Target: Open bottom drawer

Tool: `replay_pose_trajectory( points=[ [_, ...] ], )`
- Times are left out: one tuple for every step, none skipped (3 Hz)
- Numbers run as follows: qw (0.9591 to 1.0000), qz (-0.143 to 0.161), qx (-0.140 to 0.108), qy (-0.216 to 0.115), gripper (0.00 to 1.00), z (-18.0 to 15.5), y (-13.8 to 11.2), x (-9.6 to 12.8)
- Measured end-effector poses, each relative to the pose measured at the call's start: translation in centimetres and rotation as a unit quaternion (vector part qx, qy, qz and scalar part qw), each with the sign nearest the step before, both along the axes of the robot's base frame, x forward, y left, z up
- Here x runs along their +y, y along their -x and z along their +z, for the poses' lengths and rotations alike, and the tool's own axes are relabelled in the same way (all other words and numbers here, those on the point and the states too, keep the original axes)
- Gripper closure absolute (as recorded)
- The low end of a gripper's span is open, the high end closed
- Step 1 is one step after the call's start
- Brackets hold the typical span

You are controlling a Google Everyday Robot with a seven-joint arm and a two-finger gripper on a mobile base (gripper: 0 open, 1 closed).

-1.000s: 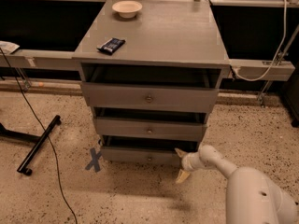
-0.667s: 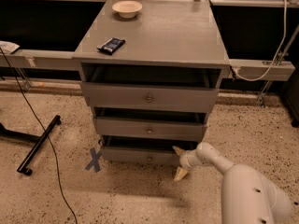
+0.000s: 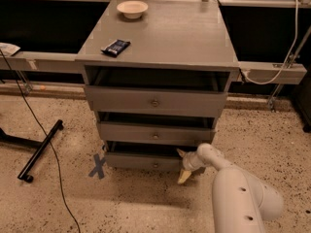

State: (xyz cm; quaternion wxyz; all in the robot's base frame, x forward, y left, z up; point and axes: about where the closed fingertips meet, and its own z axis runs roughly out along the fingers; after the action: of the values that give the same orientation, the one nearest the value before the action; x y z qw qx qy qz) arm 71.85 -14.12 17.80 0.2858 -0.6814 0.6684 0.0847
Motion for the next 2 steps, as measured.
replay_pose_trajectory(
  points=[
    [0.9999,-0.004,0.008,0.008,0.25,-0.77,-0.68,0.17],
    [0.9997,-0.003,0.022,0.01,0.49,-1.6,-0.36,0.01]
  ],
)
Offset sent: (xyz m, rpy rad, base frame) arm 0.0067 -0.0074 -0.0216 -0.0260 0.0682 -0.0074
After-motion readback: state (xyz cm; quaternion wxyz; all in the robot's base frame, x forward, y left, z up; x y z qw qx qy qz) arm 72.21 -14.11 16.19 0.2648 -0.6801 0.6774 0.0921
